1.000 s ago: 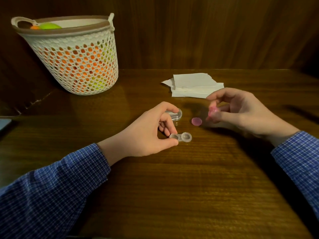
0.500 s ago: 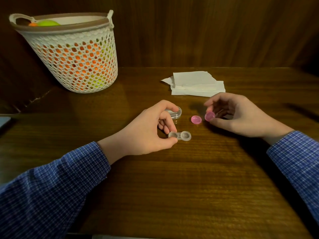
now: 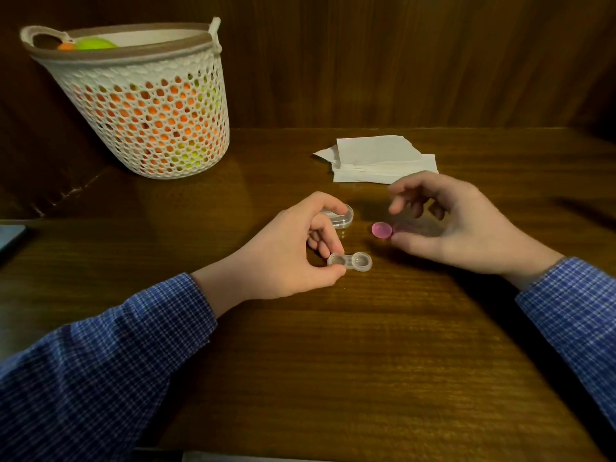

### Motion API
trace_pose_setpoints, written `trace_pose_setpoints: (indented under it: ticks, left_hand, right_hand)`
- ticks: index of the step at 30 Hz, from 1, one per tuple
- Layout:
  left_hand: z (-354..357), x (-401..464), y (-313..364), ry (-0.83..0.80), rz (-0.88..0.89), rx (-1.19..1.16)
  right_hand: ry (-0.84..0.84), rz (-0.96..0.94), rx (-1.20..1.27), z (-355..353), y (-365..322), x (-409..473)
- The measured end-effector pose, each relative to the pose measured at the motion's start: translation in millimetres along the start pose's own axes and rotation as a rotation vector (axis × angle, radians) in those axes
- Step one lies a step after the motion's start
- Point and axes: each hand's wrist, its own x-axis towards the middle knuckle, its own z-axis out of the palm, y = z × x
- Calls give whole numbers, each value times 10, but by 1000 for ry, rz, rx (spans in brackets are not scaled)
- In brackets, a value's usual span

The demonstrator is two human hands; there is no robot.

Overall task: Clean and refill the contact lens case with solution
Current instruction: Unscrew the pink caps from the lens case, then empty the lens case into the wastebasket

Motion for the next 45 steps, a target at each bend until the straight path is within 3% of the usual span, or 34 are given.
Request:
trace_pose_setpoints:
  ticks: [3, 7, 19, 29, 38, 45]
  left_hand:
    - [5, 5, 2, -3, -2, 9]
    - [9, 7, 2, -2, 1, 17]
    - [5, -7, -11, 12, 17, -15]
    - [-159, -333, 122, 159, -13, -89]
    - [-545, -1631, 279, 517, -30, -106]
    - [-585, -2951, 291, 911, 15, -698]
  right_hand:
    - [-109, -84, -75, 251, -197, -73]
    - [-122, -104, -144, 417, -257, -106]
    - [-80, -32, -8, 440, -280, -112]
    - [-36, -46, 118, 470, -609, -121]
    - [-96, -204, 172, 963, -1656, -174]
    - [-238, -366, 335, 1739, -2620, -251]
